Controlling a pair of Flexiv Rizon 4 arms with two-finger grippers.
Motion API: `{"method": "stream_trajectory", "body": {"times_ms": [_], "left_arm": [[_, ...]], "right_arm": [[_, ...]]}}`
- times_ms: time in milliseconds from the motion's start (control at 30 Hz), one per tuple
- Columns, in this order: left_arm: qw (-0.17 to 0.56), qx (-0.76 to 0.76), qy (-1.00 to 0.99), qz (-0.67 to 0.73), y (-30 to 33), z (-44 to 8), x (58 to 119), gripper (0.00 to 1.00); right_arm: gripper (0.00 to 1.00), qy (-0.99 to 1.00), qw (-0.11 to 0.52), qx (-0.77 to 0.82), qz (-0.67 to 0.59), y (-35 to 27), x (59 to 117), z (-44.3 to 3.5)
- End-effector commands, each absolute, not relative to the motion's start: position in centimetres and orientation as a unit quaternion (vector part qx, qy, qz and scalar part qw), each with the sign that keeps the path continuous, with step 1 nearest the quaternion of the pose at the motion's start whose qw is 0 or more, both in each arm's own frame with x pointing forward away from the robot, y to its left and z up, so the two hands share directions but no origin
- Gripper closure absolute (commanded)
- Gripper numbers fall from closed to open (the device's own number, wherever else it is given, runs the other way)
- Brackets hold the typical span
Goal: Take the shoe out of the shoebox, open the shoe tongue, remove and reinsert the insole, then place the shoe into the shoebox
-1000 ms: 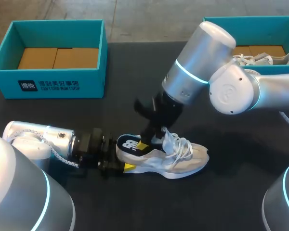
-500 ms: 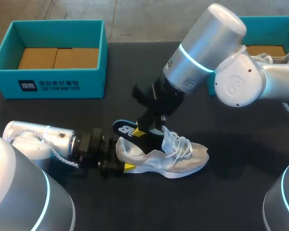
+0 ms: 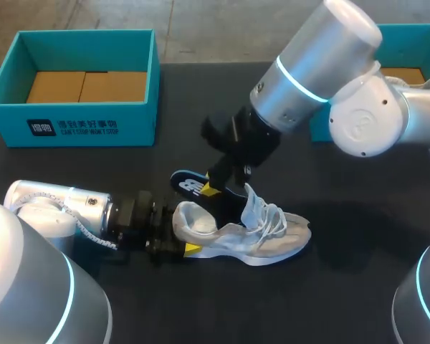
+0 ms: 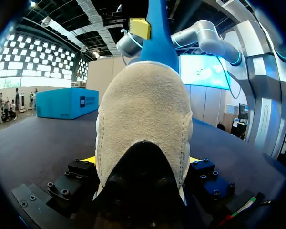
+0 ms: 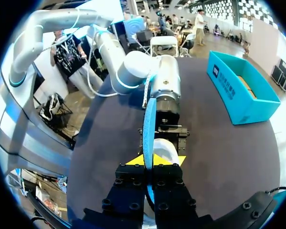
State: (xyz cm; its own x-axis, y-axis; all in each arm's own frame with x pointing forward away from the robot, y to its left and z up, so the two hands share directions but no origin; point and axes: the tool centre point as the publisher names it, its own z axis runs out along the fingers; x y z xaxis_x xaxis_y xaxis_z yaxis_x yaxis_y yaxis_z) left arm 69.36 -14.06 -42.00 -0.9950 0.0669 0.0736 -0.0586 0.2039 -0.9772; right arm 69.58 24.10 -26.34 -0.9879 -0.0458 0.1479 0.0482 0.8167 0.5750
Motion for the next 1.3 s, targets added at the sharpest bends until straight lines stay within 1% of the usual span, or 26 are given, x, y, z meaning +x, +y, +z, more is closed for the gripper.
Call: {"method": "stream_trajectory", "body": {"times_ms": [33,300,567,733,867,1033,1167,1300], "left_arm": [[0.049,-0.002,-0.774,0.631,-14.1,-42.4,69.5,1.0],[0.049,-0.002,-0.774,0.631,-14.1,-42.4,69.5,1.0],[0.049,-0.002,-0.774,0.631,-14.1,-42.4,69.5,1.0],[0.049,-0.002,-0.774,0.631,-14.1,-42.4,69.5,1.0],[0.049,-0.002,-0.774,0.631,-14.1,-42.4,69.5,1.0],[0.049,-0.002,-0.774,0.631,-14.1,-42.4,69.5,1.0],[0.049,-0.002,-0.774,0.631,-14.1,-42.4,69.5,1.0],[0.049,-0.002,-0.774,0.631,-14.1,-42.4,69.5,1.0]], "right_arm": [[1.0,-0.95,0.077,-0.001,-0.303,24.1,69.5,-26.4],[1.0,-0.942,0.072,-0.026,-0.326,24.5,69.8,-25.7],[1.0,-0.93,0.05,-0.048,-0.361,24.3,70.4,-21.3],[1.0,-0.924,0.048,-0.056,-0.375,23.5,71.1,-18.9],[1.0,-0.9,0.053,-0.056,-0.429,22.4,71.7,-17.0],[1.0,-0.861,0.043,-0.065,-0.503,20.7,72.8,-14.6],[1.0,-0.846,0.039,-0.081,-0.526,20.2,73.3,-13.1],[1.0,-0.826,0.047,-0.1,-0.552,19.3,73.5,-11.8]]}}
